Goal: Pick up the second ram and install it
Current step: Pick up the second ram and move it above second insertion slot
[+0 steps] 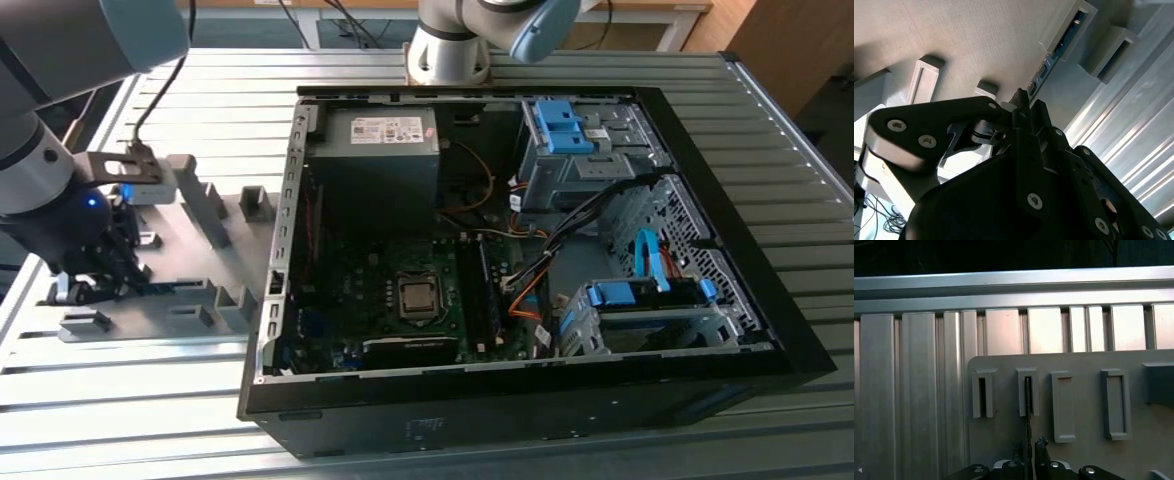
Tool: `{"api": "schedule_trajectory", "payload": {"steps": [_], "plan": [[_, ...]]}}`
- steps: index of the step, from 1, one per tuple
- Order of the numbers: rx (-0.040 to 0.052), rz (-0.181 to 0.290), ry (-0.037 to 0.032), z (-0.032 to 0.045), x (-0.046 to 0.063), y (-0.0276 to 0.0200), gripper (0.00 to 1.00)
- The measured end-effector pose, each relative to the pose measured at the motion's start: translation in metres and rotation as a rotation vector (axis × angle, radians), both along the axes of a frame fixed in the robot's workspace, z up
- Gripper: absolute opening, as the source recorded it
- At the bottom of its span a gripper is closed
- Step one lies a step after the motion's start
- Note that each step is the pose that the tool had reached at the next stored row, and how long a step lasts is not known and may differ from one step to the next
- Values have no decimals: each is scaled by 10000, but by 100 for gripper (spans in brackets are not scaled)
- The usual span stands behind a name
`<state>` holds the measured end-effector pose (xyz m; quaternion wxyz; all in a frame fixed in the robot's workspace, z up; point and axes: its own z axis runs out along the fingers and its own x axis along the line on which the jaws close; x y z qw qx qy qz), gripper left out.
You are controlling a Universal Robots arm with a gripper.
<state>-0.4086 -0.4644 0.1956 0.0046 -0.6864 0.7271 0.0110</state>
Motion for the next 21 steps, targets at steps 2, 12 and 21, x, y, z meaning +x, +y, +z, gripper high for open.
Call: {"api": "schedule_trajectory", "payload": {"steps": [2,12,21], "plan": [[1,4,-1,-13,6,1,24],[58,21,-2,-46,10,1,24],[31,22,-23,-54,10,1,15]]}}
